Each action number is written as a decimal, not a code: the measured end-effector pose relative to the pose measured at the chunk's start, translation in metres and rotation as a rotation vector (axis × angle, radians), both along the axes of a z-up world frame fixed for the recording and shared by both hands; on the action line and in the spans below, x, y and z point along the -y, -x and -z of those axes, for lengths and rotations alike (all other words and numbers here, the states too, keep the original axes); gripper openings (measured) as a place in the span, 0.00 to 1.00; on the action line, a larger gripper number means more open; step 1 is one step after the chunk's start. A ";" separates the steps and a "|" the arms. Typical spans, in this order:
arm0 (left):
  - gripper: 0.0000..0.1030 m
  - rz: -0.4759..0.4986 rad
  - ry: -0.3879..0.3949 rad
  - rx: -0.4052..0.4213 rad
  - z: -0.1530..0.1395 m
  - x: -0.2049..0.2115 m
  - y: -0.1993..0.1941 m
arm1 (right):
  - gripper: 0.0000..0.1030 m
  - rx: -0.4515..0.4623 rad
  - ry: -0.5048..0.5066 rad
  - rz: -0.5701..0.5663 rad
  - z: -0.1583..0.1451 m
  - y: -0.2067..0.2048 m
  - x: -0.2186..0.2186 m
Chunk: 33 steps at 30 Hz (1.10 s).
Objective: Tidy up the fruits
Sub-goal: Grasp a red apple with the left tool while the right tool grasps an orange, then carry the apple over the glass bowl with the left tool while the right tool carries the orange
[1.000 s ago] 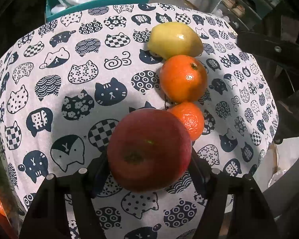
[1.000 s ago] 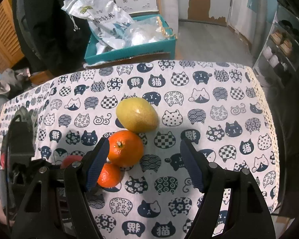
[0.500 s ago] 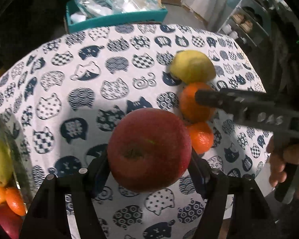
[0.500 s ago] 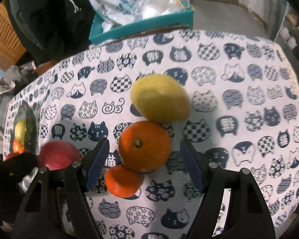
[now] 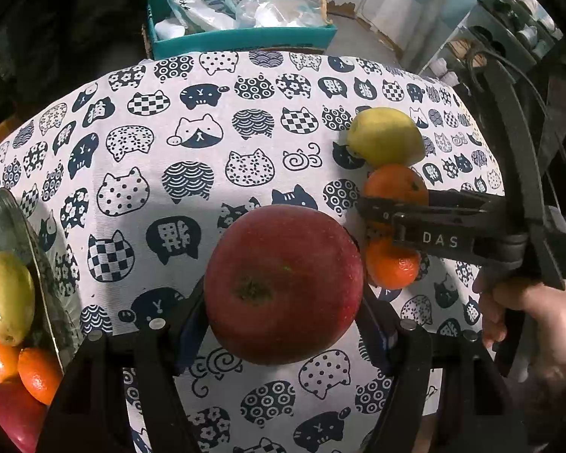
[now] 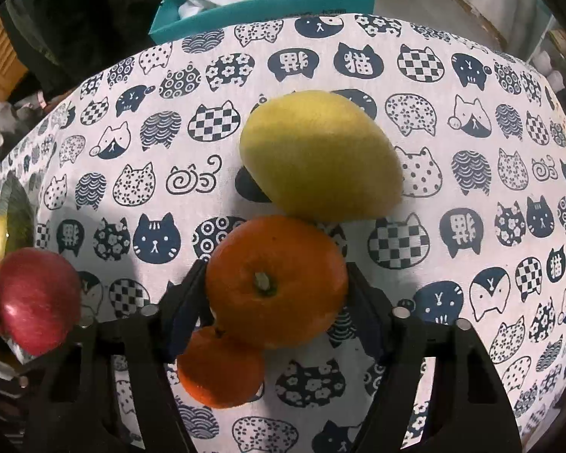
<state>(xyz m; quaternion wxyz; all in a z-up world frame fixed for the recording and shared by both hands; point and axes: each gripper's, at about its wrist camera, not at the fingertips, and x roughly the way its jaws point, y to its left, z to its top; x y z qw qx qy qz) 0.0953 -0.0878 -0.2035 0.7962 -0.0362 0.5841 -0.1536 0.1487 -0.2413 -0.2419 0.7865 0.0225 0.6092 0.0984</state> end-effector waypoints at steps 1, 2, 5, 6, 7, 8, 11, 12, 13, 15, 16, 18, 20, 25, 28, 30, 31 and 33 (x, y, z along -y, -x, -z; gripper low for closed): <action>0.70 -0.003 0.003 0.002 -0.001 -0.001 0.000 | 0.66 0.002 0.005 -0.004 0.000 0.000 -0.001; 0.70 -0.006 0.007 0.004 -0.002 -0.003 0.000 | 0.66 0.004 0.009 -0.008 0.001 0.000 -0.001; 0.70 -0.012 0.012 0.011 -0.006 -0.005 0.001 | 0.65 0.020 0.027 -0.011 -0.002 0.004 -0.003; 0.70 -0.014 0.014 0.013 -0.008 -0.006 0.001 | 0.65 0.026 0.028 -0.011 -0.005 0.006 -0.003; 0.70 -0.017 0.016 0.016 -0.010 -0.007 0.001 | 0.65 0.035 0.024 -0.010 -0.009 0.007 -0.001; 0.70 -0.021 0.020 0.021 -0.012 -0.007 0.002 | 0.65 0.045 0.021 -0.011 -0.015 0.010 0.002; 0.70 -0.028 0.029 0.038 -0.020 -0.010 0.003 | 0.65 0.086 0.016 -0.018 -0.032 0.017 -0.001; 0.70 -0.028 0.030 0.045 -0.022 -0.010 0.004 | 0.65 0.101 0.014 -0.021 -0.038 0.019 -0.003; 0.70 -0.028 0.031 0.057 -0.027 -0.012 0.006 | 0.65 0.117 0.012 -0.024 -0.045 0.020 -0.004; 0.70 -0.029 0.030 0.077 -0.035 -0.014 0.009 | 0.65 0.149 0.007 -0.029 -0.059 0.024 -0.006; 0.70 -0.030 0.028 0.084 -0.038 -0.015 0.009 | 0.65 0.169 0.004 -0.034 -0.067 0.025 -0.007; 0.70 -0.034 0.027 0.098 -0.044 -0.018 0.012 | 0.65 0.200 -0.003 -0.042 -0.080 0.027 -0.009; 0.70 -0.043 0.035 0.112 -0.052 -0.023 0.014 | 0.65 0.228 -0.010 -0.049 -0.094 0.028 -0.012; 0.70 -0.066 0.033 0.160 -0.073 -0.035 0.020 | 0.65 0.289 -0.028 -0.071 -0.122 0.031 -0.020; 0.70 -0.079 0.042 0.174 -0.082 -0.042 0.022 | 0.65 0.322 -0.031 -0.087 -0.135 0.033 -0.026; 0.70 -0.091 0.048 0.184 -0.089 -0.047 0.024 | 0.65 0.345 -0.037 -0.096 -0.147 0.036 -0.031; 0.70 -0.097 0.050 0.193 -0.094 -0.050 0.025 | 0.65 0.351 -0.040 -0.099 -0.149 0.036 -0.033; 0.70 -0.101 0.053 0.212 -0.102 -0.055 0.028 | 0.65 0.369 -0.047 -0.107 -0.156 0.037 -0.039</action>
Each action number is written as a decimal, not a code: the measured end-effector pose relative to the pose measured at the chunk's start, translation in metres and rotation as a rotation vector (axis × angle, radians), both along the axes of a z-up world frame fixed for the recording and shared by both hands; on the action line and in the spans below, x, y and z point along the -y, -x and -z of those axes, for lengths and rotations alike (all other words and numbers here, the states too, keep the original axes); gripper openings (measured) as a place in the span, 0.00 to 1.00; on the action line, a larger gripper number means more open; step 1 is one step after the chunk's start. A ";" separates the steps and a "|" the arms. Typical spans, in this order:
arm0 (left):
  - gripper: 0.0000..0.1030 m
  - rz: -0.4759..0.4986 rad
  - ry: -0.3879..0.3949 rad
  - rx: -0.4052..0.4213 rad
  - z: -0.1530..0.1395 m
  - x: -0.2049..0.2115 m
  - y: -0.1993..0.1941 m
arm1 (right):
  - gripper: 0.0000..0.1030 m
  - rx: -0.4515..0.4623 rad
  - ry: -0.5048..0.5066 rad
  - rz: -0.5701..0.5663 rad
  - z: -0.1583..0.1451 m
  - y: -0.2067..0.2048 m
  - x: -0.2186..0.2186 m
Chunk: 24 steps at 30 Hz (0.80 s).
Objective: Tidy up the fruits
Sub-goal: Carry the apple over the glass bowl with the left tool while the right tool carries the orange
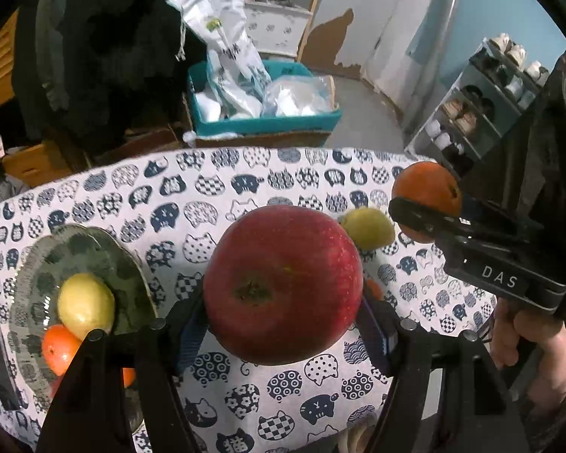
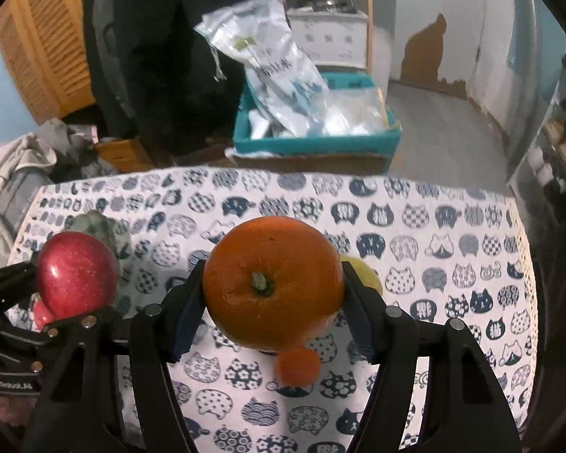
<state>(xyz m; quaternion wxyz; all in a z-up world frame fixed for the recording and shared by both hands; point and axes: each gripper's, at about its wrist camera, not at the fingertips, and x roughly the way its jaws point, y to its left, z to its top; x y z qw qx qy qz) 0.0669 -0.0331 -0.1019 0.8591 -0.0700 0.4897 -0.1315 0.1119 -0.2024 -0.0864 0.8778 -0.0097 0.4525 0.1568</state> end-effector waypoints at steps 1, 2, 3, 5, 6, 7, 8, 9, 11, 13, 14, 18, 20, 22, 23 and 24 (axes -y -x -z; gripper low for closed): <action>0.70 -0.003 -0.001 0.012 -0.004 -0.002 0.002 | 0.65 0.010 -0.002 -0.005 -0.004 0.001 -0.002; 0.70 -0.006 -0.004 0.025 -0.008 -0.004 0.004 | 0.65 0.020 -0.004 -0.010 -0.006 0.002 -0.005; 0.70 -0.011 -0.006 0.040 -0.013 -0.007 0.006 | 0.65 0.028 -0.005 -0.014 -0.009 0.003 -0.007; 0.70 -0.018 -0.004 0.058 -0.021 -0.012 0.009 | 0.65 0.045 -0.010 -0.023 -0.016 0.004 -0.012; 0.70 -0.023 0.000 0.068 -0.025 -0.016 0.011 | 0.65 0.053 -0.015 -0.028 -0.020 0.005 -0.014; 0.70 -0.026 0.002 0.074 -0.027 -0.018 0.012 | 0.65 0.060 -0.021 -0.032 -0.023 0.006 -0.016; 0.70 -0.030 0.004 0.082 -0.031 -0.020 0.014 | 0.65 0.066 -0.026 -0.037 -0.026 0.006 -0.018; 0.70 -0.034 0.004 0.088 -0.034 -0.022 0.015 | 0.65 0.075 -0.031 -0.044 -0.031 0.008 -0.021; 0.70 -0.042 0.007 0.101 -0.039 -0.028 0.018 | 0.65 0.089 -0.036 -0.055 -0.037 0.010 -0.025; 0.70 -0.049 0.009 0.110 -0.043 -0.032 0.020 | 0.65 0.109 -0.040 -0.069 -0.045 0.013 -0.030; 0.70 -0.053 0.012 0.114 -0.045 -0.035 0.022 | 0.65 0.114 -0.042 -0.074 -0.048 0.014 -0.032; 0.70 -0.068 0.017 0.129 -0.050 -0.045 0.027 | 0.65 0.141 -0.062 -0.104 -0.063 0.020 -0.044; 0.70 -0.072 0.019 0.134 -0.052 -0.049 0.030 | 0.65 0.146 -0.067 -0.121 -0.067 0.023 -0.050; 0.70 -0.078 0.017 0.142 -0.054 -0.053 0.032 | 0.65 0.153 -0.072 -0.136 -0.071 0.025 -0.057; 0.70 -0.081 0.014 0.146 -0.055 -0.055 0.033 | 0.65 0.157 -0.073 -0.147 -0.073 0.026 -0.062; 0.70 -0.085 0.013 0.150 -0.055 -0.057 0.034 | 0.65 0.159 -0.075 -0.154 -0.074 0.026 -0.066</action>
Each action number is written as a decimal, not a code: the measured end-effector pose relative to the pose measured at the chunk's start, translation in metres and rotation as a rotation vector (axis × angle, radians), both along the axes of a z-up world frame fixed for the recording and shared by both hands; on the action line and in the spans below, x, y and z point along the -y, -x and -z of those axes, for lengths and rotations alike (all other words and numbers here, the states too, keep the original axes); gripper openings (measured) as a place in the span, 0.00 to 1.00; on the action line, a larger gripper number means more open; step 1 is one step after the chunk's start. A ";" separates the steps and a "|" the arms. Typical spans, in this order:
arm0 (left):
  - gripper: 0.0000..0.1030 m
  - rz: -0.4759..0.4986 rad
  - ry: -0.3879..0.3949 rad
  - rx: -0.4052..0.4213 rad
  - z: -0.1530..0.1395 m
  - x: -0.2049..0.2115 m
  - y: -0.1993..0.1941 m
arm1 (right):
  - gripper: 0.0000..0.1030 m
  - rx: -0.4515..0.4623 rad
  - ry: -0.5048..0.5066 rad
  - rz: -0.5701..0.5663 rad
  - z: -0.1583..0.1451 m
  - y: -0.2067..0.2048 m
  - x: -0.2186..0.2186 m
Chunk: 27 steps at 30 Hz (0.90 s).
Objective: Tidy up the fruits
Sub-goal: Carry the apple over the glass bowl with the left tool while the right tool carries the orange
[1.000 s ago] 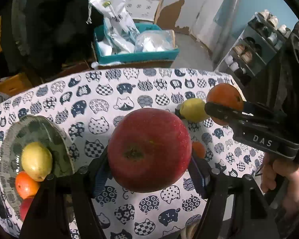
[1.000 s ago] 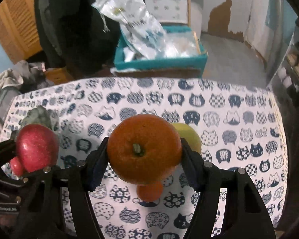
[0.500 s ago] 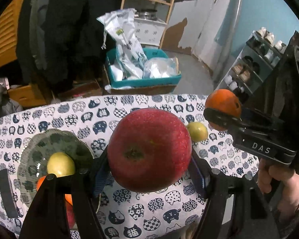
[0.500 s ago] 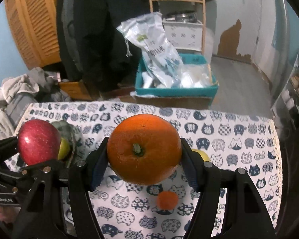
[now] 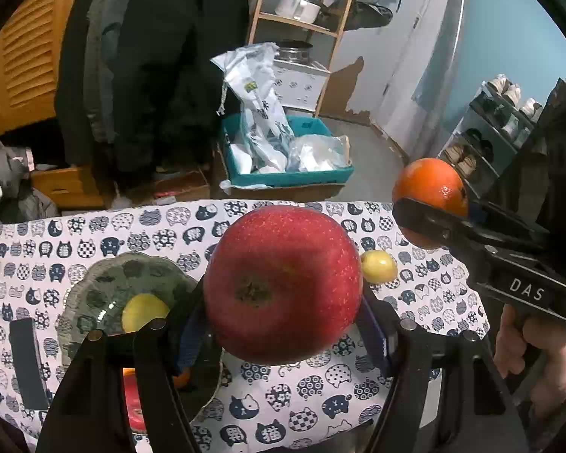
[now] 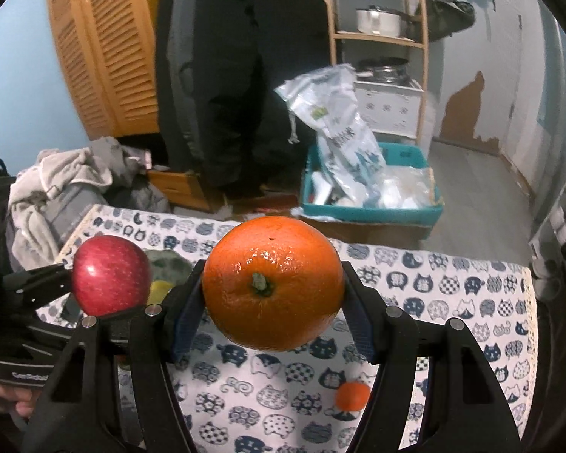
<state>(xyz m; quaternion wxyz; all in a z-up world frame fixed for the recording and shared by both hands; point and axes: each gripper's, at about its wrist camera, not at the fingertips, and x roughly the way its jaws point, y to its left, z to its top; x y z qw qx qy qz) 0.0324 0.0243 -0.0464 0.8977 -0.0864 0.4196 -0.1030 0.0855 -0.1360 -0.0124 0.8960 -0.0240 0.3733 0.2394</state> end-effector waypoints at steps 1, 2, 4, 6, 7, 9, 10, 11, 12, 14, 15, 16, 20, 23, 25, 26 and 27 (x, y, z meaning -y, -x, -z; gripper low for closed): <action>0.70 -0.003 0.001 0.002 -0.001 -0.002 0.001 | 0.65 0.001 0.000 -0.005 -0.001 0.000 -0.002; 0.70 -0.009 0.005 0.004 -0.001 -0.005 0.003 | 0.65 0.004 -0.002 -0.013 -0.002 0.001 -0.006; 0.70 -0.018 0.012 0.006 -0.002 -0.011 0.005 | 0.65 0.008 -0.004 -0.024 -0.004 0.003 -0.013; 0.70 -0.030 0.015 0.008 -0.003 -0.018 0.007 | 0.65 0.010 -0.006 -0.036 -0.005 0.003 -0.019; 0.70 -0.034 0.017 0.009 -0.003 -0.020 0.008 | 0.65 0.011 -0.006 -0.043 -0.006 0.003 -0.023; 0.70 -0.047 0.020 0.009 -0.003 -0.028 0.009 | 0.65 0.013 -0.005 -0.052 -0.007 0.003 -0.029; 0.70 -0.051 0.020 0.008 -0.003 -0.030 0.009 | 0.65 0.013 -0.004 -0.060 -0.007 0.003 -0.034; 0.70 -0.057 0.022 0.008 -0.002 -0.034 0.010 | 0.65 0.013 -0.004 -0.064 -0.007 0.004 -0.037; 0.70 -0.062 0.023 0.007 -0.002 -0.037 0.011 | 0.65 0.013 -0.003 -0.069 -0.008 0.004 -0.040; 0.70 -0.073 0.026 0.008 -0.002 -0.044 0.012 | 0.65 0.013 -0.001 -0.082 -0.008 0.004 -0.048; 0.70 -0.078 0.027 0.008 -0.002 -0.046 0.013 | 0.65 0.013 0.000 -0.089 -0.008 0.004 -0.052; 0.70 -0.082 0.029 0.008 -0.002 -0.050 0.014 | 0.65 0.013 0.001 -0.093 -0.007 0.004 -0.055; 0.70 -0.107 0.038 0.011 -0.001 -0.065 0.018 | 0.65 0.008 0.006 -0.116 -0.006 0.004 -0.069; 0.70 -0.128 0.047 0.009 0.001 -0.076 0.021 | 0.65 0.001 0.009 -0.131 -0.003 0.004 -0.081; 0.70 -0.142 0.051 0.005 0.002 -0.085 0.022 | 0.65 -0.008 0.012 -0.141 -0.001 0.003 -0.088; 0.70 -0.152 0.052 0.003 0.003 -0.090 0.023 | 0.65 -0.011 0.012 -0.145 0.000 0.003 -0.091; 0.70 -0.159 0.054 0.001 0.004 -0.094 0.024 | 0.65 -0.015 0.013 -0.149 0.001 0.002 -0.094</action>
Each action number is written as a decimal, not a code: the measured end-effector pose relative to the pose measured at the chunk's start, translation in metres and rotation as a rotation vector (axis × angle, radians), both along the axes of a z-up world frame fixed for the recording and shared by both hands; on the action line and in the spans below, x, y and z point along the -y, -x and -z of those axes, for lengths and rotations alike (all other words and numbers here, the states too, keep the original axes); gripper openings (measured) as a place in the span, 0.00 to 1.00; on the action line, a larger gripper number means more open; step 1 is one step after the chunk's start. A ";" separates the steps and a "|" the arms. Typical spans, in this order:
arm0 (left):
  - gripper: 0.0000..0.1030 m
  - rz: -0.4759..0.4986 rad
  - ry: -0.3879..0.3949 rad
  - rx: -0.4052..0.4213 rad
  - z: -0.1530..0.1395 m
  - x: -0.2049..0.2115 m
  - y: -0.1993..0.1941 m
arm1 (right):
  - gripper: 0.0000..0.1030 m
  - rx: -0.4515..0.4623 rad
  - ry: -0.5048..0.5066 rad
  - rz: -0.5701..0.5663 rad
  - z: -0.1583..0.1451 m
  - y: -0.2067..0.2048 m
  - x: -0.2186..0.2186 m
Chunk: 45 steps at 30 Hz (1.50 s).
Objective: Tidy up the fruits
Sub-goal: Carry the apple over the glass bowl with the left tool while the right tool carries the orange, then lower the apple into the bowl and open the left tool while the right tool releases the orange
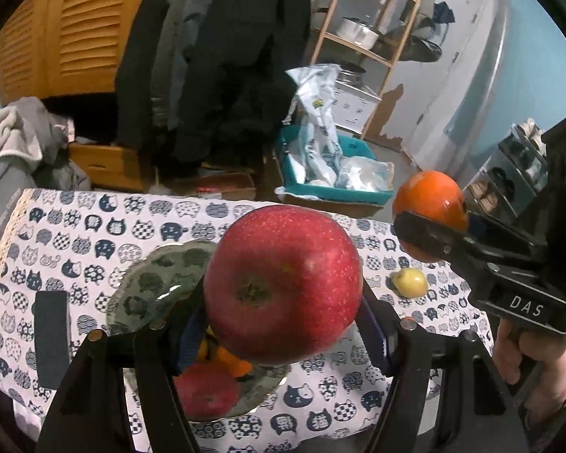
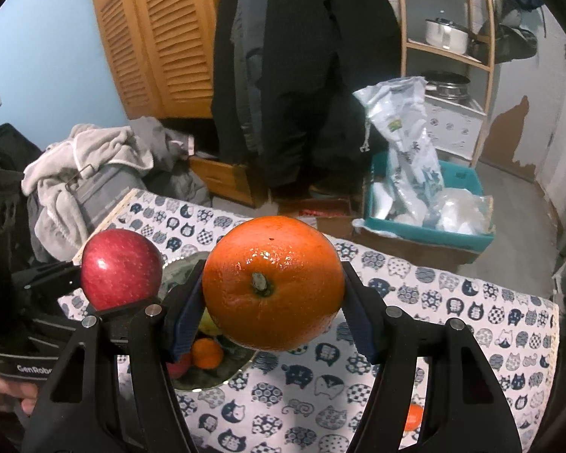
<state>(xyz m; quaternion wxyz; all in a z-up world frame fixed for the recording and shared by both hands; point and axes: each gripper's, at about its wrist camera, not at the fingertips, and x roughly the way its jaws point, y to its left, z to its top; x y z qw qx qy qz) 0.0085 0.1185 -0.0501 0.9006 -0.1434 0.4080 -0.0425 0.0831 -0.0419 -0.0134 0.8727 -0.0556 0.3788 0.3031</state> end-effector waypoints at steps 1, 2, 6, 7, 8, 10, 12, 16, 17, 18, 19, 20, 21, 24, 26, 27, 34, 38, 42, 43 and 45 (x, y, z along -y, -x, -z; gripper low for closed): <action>0.70 -0.008 0.003 -0.001 0.001 -0.004 0.001 | 0.65 -0.004 0.000 -0.005 0.001 0.000 -0.004; 0.70 -0.018 0.005 -0.003 0.001 -0.009 0.001 | 0.65 -0.008 0.000 -0.010 0.002 -0.001 -0.008; 0.70 -0.050 0.005 -0.017 0.007 -0.026 0.003 | 0.65 -0.021 0.006 -0.033 0.006 -0.002 -0.026; 0.70 -0.058 0.006 -0.022 0.009 -0.031 0.003 | 0.65 -0.024 0.007 -0.038 0.007 -0.003 -0.029; 0.70 -0.066 0.007 -0.026 0.011 -0.034 0.003 | 0.65 -0.029 0.008 -0.048 0.009 -0.003 -0.035; 0.70 -0.081 0.005 -0.037 0.016 -0.042 0.002 | 0.65 -0.034 0.011 -0.059 0.011 -0.002 -0.043; 0.70 -0.098 0.005 -0.053 0.023 -0.050 0.001 | 0.65 -0.041 0.016 -0.074 0.015 -0.002 -0.051; 0.70 -0.125 0.003 -0.096 0.038 -0.065 -0.002 | 0.65 -0.059 0.032 -0.097 0.025 -0.003 -0.064; 0.70 -0.132 0.002 -0.108 0.043 -0.068 -0.004 | 0.65 -0.065 0.036 -0.101 0.029 -0.003 -0.067; 0.70 -0.139 0.002 -0.123 0.048 -0.071 -0.006 | 0.65 -0.071 0.041 -0.105 0.032 -0.004 -0.069; 0.70 -0.142 0.003 -0.131 0.051 -0.073 -0.007 | 0.65 -0.079 0.047 -0.108 0.037 -0.005 -0.071; 0.70 -0.144 0.005 -0.143 0.056 -0.075 -0.008 | 0.65 -0.089 0.053 -0.111 0.041 -0.006 -0.074; 0.70 -0.146 0.005 -0.153 0.060 -0.077 -0.010 | 0.65 -0.096 0.057 -0.112 0.045 -0.007 -0.075; 0.70 -0.159 0.003 -0.190 0.074 -0.081 -0.015 | 0.65 -0.128 0.066 -0.117 0.058 -0.010 -0.080; 0.70 -0.169 0.006 -0.218 0.085 -0.084 -0.019 | 0.65 -0.154 0.074 -0.120 0.069 -0.012 -0.083; 0.70 -0.174 0.011 -0.232 0.092 -0.086 -0.021 | 0.65 -0.163 0.077 -0.121 0.072 -0.013 -0.084; 0.70 -0.208 0.029 -0.299 0.122 -0.096 -0.028 | 0.65 -0.240 0.107 -0.123 0.106 -0.019 -0.087; 0.70 -0.224 0.051 -0.336 0.139 -0.099 -0.031 | 0.65 -0.268 0.127 -0.124 0.121 -0.019 -0.086; 0.70 -0.231 0.055 -0.367 0.153 -0.100 -0.033 | 0.65 -0.289 0.134 -0.125 0.132 -0.020 -0.086; 0.70 -0.234 0.047 -0.369 0.155 -0.100 -0.032 | 0.65 -0.293 0.137 -0.127 0.134 -0.020 -0.087; 0.70 -0.237 0.039 -0.383 0.158 -0.101 -0.033 | 0.65 -0.297 0.139 -0.129 0.136 -0.020 -0.088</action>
